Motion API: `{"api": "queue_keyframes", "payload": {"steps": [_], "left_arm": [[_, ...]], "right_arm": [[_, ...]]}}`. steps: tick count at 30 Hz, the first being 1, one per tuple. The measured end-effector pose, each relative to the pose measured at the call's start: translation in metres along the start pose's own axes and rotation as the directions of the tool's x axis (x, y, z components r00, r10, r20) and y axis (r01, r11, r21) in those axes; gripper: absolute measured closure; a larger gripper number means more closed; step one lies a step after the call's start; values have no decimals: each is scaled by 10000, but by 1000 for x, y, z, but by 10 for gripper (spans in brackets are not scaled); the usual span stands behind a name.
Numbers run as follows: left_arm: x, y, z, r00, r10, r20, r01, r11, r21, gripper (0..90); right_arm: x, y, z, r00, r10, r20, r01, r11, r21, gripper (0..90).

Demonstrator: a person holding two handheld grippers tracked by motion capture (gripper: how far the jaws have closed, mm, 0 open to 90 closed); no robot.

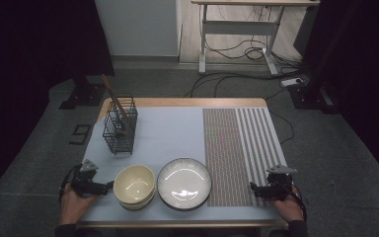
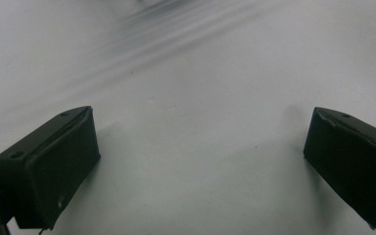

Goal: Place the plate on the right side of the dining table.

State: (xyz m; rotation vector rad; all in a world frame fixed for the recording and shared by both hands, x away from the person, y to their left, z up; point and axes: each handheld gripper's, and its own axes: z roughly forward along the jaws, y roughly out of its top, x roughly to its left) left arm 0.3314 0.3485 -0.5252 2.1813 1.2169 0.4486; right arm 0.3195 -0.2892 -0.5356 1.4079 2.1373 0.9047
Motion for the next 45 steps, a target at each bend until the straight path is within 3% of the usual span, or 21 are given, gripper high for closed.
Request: {"api": "queue_keyframes", "payload": {"steps": [10, 21, 22, 30, 36, 42, 45], "left_arm": [[0, 0, 0, 10000, -28, 30, 28, 10000, -18, 0], [1, 0, 0, 10000, -27, 30, 27, 10000, -22, 0], [1, 0, 0, 10000, -26, 29, 26, 10000, -24, 0], [1, 0, 0, 10000, -22, 33, 22, 10000, -21, 0], [1, 0, 0, 10000, -21, 35, 21, 10000, -22, 0], [1, 0, 0, 10000, -19, 33, 19, 10000, -27, 0], [1, 0, 0, 10000, -19, 34, 19, 10000, -29, 0]], "right_arm": [[-1, 1, 0, 10000, -23, -66, 23, 10000, 30, 0], [-3, 0, -4, 9980, -428, -472, 439, 9988, 229, 0], [-2, 1, -6, 9965, -481, -681, 499, 9984, 250, 0], [6, 6, -21, 9915, -658, -1122, 646, 9978, -142, 18], [8, 9, -31, 9762, -542, -2098, 485, 9983, -321, 39], [16, 19, -43, 9737, -736, -2155, 498, 9922, -1139, 49], [21, 22, -46, 9731, -971, -2088, 745, 9908, -1132, 22]]}}
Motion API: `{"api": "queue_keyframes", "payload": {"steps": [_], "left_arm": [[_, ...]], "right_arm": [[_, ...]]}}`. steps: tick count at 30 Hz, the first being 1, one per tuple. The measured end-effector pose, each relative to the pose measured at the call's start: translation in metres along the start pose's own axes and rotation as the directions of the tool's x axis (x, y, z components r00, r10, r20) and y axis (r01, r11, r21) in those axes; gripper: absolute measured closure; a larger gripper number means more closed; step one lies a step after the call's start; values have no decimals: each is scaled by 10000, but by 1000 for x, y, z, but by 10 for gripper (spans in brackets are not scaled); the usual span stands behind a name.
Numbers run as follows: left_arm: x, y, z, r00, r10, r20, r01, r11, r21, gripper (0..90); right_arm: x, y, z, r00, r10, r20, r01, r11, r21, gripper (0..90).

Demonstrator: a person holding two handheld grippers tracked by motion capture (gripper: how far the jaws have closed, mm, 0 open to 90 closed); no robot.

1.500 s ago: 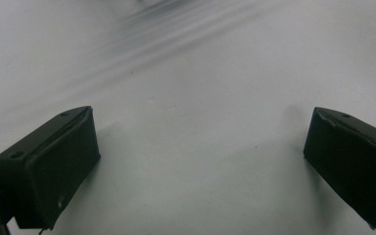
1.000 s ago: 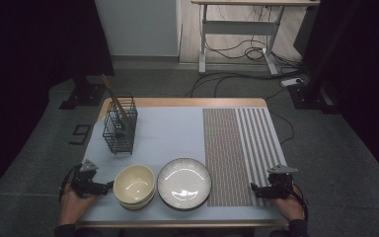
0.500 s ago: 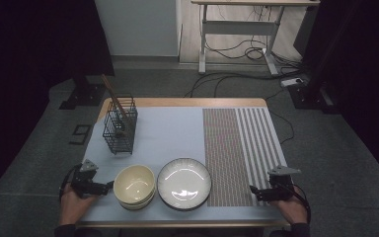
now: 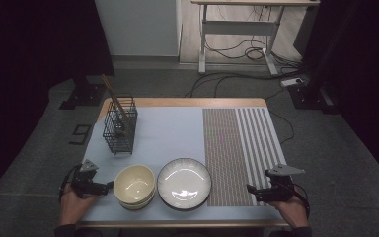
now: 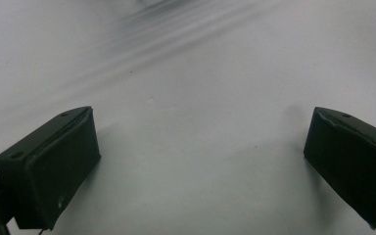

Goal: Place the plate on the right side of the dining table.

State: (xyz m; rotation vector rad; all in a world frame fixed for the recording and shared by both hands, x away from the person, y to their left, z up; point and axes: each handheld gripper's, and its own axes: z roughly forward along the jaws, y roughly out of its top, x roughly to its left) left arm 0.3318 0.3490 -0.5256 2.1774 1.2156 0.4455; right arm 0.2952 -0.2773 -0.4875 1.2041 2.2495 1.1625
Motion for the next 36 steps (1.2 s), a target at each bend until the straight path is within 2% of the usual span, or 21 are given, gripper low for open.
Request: {"api": "queue_keyframes", "payload": {"steps": [2, 5, 8, 12, 14, 15, 16, 18, 19, 20, 21, 23, 26, 27, 28, 29, 30, 31, 32, 33, 36], "left_arm": [[0, 0, 0, 10000, 2, 1, -2, 10000, 1, 0], [0, 0, 0, 10000, 3, 1, -3, 10000, 3, 0], [0, 0, 0, 10000, 1, 3, -1, 10000, 5, 0], [0, 0, 0, 10000, 1, 6, -1, 10000, 3, 0], [0, 0, 0, 10000, 1, 7, -1, 10000, 3, 0], [0, 0, 0, 10000, 3, 8, -3, 10000, 2, 0], [0, 0, 0, 10000, 3, 8, -3, 10000, 2, 0], [0, 0, 0, 10000, 7, 8, -7, 10000, 0, 0], [0, 0, 0, 10000, 10, 8, -10, 10000, 2, 0], [0, 0, 0, 10000, 10, 8, -10, 10000, 2, 0], [0, 0, 0, 10000, 7, 13, -7, 10000, 4, 0], [0, 0, 0, 10000, 11, 14, -11, 10000, 4, 0], [0, 0, 0, 10000, 10, 15, -10, 10000, 4, 0], [0, 0, 0, 10000, 10, 15, -10, 10000, 4, 0], [0, 0, 0, 10000, 13, 14, -13, 10000, 2, 0], [0, 0, 0, 10000, 16, 14, -16, 10000, 3, 0], [0, 0, 0, 10000, 13, 15, -13, 10000, 2, 0], [0, 0, 0, 10000, 17, 16, -17, 10000, 7, 0], [0, 0, 0, 10000, 18, 17, -18, 10000, 8, 0], [0, 0, 0, 10000, 19, 20, -19, 10000, 7, 0], [0, 0, 0, 10000, 21, 20, -21, 10000, 8, 0]], "right_arm": [[3, 3, -1, 9999, -157, 60, 156, 9997, 177, 16], [7, 6, -3, 9999, -35, 159, 27, 9986, 533, 0], [11, 8, -6, 9997, -136, 214, 125, 9986, 505, 0], [20, 13, -9, 9970, -701, 317, 683, 9962, 533, 0], [22, 14, -10, 9963, -797, 307, 779, 9954, 551, 0], [28, 17, -12, 9934, -1097, 338, 1078, 9927, 549, 0], [28, 17, -12, 9934, -1097, 338, 1078, 9927, 549, 0], [35, 20, -12, 9868, -1583, 353, 1555, 9852, 724, 0], [40, 21, -12, 9797, -1945, 488, 1899, 9780, 869, 0], [43, 22, -13, 9760, -2117, 517, 2058, 9735, 999, 0], [47, 23, -12, 9680, -2460, 493, 2393, 9642, 1139, 0], [54, 25, -10, 9567, -2837, 650, 2730, 9522, 1372, 0], [66, 27, -9, 9342, -3479, 788, 3311, 9279, 1716, 0], [66, 27, -9, 9342, -3479, 788, 3311, 9279, 1716, 0], [74, 29, -8, 9155, -3922, 899, 3711, 9094, 1881, 0], [74, 29, -8, 9155, -3922, 899, 3711, 9094, 1881, 0], [81, 31, -7, 8964, -4283, 1141, 4010, 8933, 2029, 0], [85, 32, -7, 8822, -4555, 1195, 4256, 8798, 2118, 0], [88, 32, -7, 8730, -4709, 1271, 4390, 8722, 2160, 0], [91, 33, -6, 8573, -4960, 1380, 4617, 8593, 2203, 0], [100, 34, -5, 8249, -5449, 1508, 5059, 8304, 2332, 23]]}}
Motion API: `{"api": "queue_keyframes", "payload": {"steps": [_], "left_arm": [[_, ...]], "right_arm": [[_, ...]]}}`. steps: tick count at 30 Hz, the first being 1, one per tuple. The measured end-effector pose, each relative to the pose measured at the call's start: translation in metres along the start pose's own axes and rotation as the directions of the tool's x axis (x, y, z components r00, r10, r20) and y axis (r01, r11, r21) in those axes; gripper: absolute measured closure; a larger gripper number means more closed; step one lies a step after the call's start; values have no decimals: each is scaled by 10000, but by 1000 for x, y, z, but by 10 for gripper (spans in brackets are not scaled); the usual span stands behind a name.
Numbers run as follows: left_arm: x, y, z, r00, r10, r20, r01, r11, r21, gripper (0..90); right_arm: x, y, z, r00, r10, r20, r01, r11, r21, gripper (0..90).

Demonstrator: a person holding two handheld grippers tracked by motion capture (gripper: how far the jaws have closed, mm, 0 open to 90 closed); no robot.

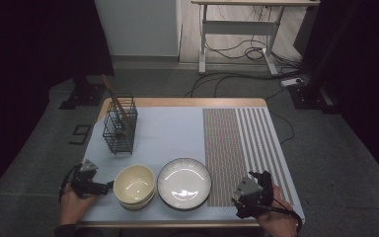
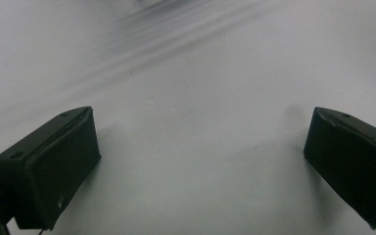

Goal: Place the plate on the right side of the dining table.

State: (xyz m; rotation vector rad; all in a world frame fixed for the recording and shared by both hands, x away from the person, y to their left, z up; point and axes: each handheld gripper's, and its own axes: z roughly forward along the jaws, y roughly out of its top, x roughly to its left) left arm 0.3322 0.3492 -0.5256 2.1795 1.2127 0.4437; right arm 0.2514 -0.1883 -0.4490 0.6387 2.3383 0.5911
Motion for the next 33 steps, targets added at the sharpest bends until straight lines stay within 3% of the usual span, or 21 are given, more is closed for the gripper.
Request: {"api": "queue_keyframes", "payload": {"steps": [1, 4, 7, 8, 9, 15, 17, 20, 22, 24, 26, 28, 29, 30, 33], "left_arm": [[0, 0, 0, 10000, 0, 1, 0, 10000, 0, 0], [0, 0, 0, 10000, 2, 2, -2, 10000, -4, 0], [0, 0, 0, 10000, 5, 6, -5, 10000, -6, 0], [0, 0, 0, 10000, 5, 6, -5, 10000, -6, 0], [0, 0, 0, 10000, 5, 4, -5, 10000, -10, 0], [0, 0, 0, 10000, 8, 4, -8, 10000, -12, 0], [0, 0, 0, 10000, 10, 6, -10, 10000, -14, 0], [0, 0, 0, 10000, 15, 12, -15, 10000, -11, 0], [0, 0, 0, 10000, 19, 14, -19, 10000, -9, 0], [0, 0, 0, 10000, 21, 18, -21, 10000, -12, 0], [0, 0, 0, 10000, 23, 18, -23, 10000, -11, 0], [0, 0, 0, 10000, 23, 22, -23, 10000, -9, 0], [0, 0, 0, 10000, 26, 23, -26, 10000, -8, 0], [0, 0, 0, 10000, 24, 22, -24, 10000, -10, 0], [0, 0, 0, 10000, 29, 27, -29, 10000, -9, 0]], "right_arm": [[0, 0, 0, 10000, 0, 0, 0, 10000, 0, 23], [10, 9, 0, 9972, -744, 120, 742, 9972, 106, 41], [18, 15, 1, 9892, -1439, 264, 1435, 9895, 160, 60], [18, 15, 1, 9892, -1439, 264, 1435, 9895, 160, 60], [24, 20, 2, 9838, -1781, 196, 1776, 9838, 233, 64], [35, 31, 2, 9722, -2330, 244, 2330, 9725, 39, 80], [40, 35, 2, 9648, -2621, 220, 2621, 9650, 26, 104], [49, 43, 4, 9423, -3339, 245, 3339, 9426, 56, 135], [51, 44, 5, 9406, -3390, 183, 3390, 9408, 60, 140], [57, 50, 7, 9307, -3659, 57, 3659, 9306, -69, 175], [59, 51, 7, 9283, -3719, 54, 3719, 9282, -88, 183], [66, 56, 9, 9102, -4139, 156, 4141, 9102, -112, 226], [66, 56, 9, 9102, -4139, 156, 4141, 9102, -112, 226], [70, 59, 9, 8956, -4446, 164, 4448, 8955, -145, 249], [76, 63, 9, 8819, -4714, 99, 4715, 8817, -182, 286]]}}
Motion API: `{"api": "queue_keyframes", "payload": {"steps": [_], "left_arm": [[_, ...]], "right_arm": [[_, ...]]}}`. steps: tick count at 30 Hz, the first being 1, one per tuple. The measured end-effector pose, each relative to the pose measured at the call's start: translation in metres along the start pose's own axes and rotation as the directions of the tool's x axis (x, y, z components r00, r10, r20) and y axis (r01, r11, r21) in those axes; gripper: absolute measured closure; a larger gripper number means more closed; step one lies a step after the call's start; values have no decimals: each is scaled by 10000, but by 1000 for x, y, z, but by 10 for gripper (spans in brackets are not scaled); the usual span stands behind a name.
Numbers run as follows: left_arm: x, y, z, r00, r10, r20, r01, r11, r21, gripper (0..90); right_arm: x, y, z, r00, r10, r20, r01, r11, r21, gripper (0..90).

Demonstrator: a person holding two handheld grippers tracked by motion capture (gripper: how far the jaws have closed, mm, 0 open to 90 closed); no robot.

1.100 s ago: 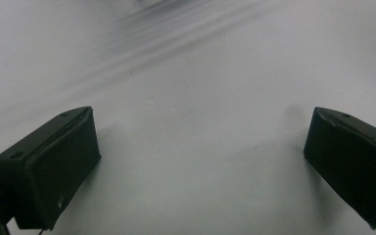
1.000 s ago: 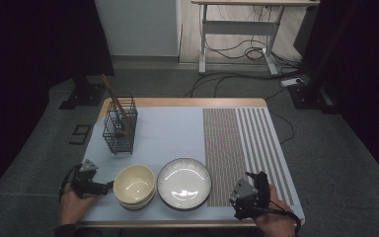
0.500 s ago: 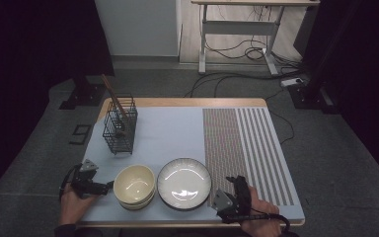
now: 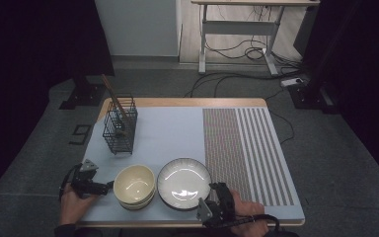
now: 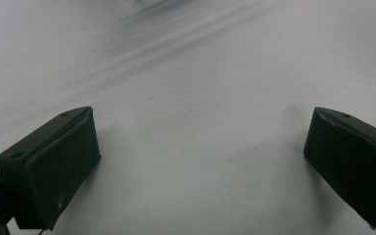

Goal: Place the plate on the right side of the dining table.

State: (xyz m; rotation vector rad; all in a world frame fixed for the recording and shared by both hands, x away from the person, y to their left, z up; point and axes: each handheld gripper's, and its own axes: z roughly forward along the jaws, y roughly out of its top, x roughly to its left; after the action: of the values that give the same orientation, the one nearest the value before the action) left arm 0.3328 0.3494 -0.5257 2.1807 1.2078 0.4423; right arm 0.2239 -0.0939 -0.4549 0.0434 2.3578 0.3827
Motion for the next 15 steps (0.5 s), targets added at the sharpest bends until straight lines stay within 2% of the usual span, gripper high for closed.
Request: {"api": "queue_keyframes", "payload": {"steps": [8, 15], "left_arm": [[0, 0, 0, 10000, 8, 5, -8, 10000, 0, 0], [0, 0, 0, 10000, 9, 8, -9, 10000, -2, 0]], "right_arm": [[7, 12, 2, 9989, -389, -261, 382, 9989, -257, 373], [13, 20, 5, 9960, -692, -561, 680, 9974, -222, 432]]}}
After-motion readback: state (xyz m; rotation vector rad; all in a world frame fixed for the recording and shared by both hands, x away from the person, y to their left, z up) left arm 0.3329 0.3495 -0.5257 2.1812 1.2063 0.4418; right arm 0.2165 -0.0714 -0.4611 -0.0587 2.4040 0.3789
